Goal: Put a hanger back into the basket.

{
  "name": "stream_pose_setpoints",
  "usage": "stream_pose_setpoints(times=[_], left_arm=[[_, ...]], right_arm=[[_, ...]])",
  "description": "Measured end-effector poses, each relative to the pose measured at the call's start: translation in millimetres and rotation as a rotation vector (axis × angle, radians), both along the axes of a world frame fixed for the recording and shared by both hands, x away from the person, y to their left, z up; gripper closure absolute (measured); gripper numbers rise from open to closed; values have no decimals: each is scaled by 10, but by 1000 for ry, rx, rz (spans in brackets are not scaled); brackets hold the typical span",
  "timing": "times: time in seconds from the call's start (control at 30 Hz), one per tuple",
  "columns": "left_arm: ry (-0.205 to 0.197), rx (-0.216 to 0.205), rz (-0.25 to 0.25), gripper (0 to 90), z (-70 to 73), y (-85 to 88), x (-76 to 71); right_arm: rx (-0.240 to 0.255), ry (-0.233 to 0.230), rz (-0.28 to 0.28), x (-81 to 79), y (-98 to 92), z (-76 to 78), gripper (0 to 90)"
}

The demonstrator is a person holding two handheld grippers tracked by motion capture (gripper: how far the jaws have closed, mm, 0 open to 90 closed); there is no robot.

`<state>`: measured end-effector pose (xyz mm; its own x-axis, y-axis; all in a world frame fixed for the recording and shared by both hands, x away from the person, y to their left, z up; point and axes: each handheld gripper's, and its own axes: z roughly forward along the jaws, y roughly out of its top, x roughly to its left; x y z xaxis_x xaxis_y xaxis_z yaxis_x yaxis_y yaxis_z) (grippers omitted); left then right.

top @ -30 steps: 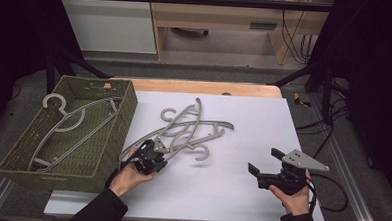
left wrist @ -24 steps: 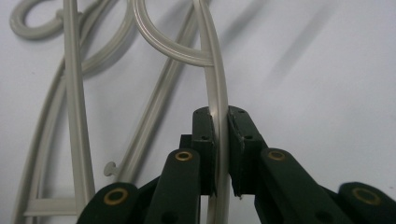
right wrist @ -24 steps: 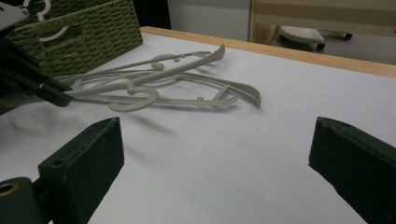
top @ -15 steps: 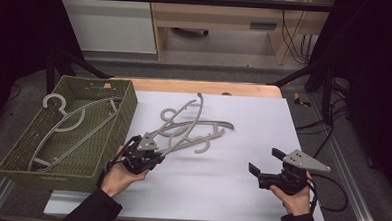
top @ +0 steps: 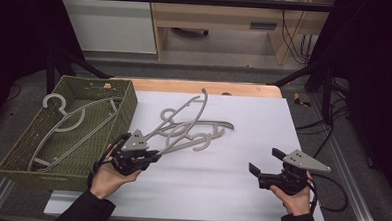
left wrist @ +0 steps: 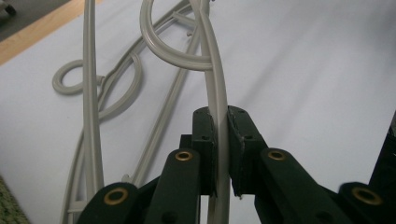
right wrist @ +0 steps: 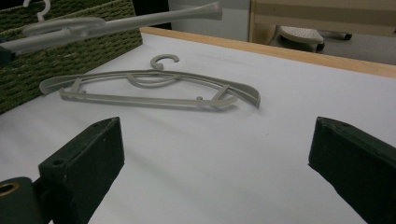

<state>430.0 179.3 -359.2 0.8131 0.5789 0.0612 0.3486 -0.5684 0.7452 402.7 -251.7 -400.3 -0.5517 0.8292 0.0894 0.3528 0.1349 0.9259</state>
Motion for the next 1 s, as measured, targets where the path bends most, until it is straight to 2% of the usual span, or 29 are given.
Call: stream_pose_setpoints(times=[0.3, 0.43, 0.57, 0.83, 1.0], left_arm=[[-44, -26, -22, 824, 191, 63, -120], [-55, -51, -21, 824, 273, 136, -132], [-81, -43, -11, 824, 369, 225, -135], [-111, -42, 27, 824, 598, 528, -101], [-105, -64, 46, 824, 710, 815, -54]], right_arm=[[1, -4, -2, -3, -8, 5, 37], [2, -4, -2, -2, -6, 7, 37], [1, -5, -1, -2, -5, 9, 38], [7, 0, -4, -1, 6, 8, 38], [10, 3, -4, 3, 9, 2, 39]])
